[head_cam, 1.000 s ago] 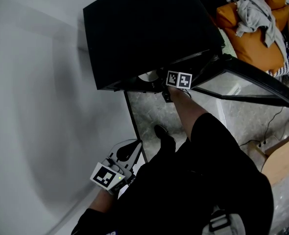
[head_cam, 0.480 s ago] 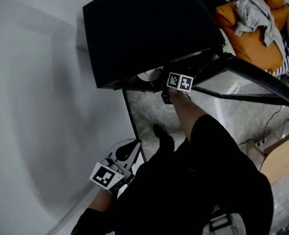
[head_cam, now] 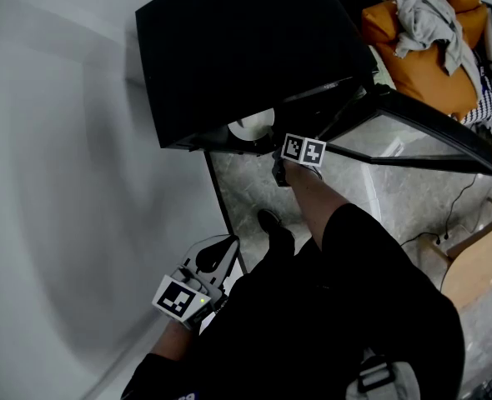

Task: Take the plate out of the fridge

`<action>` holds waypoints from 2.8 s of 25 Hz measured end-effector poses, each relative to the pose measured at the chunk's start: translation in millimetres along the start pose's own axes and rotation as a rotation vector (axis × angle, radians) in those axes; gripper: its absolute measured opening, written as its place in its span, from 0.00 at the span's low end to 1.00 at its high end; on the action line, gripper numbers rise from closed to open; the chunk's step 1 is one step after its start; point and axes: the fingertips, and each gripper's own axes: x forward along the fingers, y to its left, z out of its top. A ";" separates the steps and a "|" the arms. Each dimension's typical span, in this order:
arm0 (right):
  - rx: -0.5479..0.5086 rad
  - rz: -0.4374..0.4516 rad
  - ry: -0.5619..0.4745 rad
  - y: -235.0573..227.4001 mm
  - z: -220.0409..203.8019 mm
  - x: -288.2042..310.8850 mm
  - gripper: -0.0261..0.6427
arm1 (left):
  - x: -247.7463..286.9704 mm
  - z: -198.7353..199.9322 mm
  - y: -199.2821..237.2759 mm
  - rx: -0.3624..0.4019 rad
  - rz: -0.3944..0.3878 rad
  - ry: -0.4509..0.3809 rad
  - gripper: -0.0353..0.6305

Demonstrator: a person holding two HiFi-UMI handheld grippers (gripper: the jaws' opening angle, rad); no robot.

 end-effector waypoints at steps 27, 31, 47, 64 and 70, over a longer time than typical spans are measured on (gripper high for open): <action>0.203 0.071 0.074 9.9 -32.9 12.9 0.19 | -3.1 -16.4 -5.1 -0.007 -0.005 0.014 0.05; 0.250 0.074 0.086 9.8 -35.3 20.4 0.19 | -6.9 -22.1 -2.1 -0.014 0.008 0.022 0.05; 0.341 0.144 0.037 3.8 -39.4 -11.6 0.10 | -5.0 -18.4 -9.4 -0.020 -0.029 0.009 0.05; 0.367 0.271 -0.049 -5.4 -23.9 -72.7 0.07 | 3.8 -2.2 -28.5 0.039 -0.060 0.016 0.05; 0.356 0.299 -0.035 1.1 -13.4 -104.9 0.07 | 5.1 4.9 -36.1 0.058 -0.068 -0.002 0.05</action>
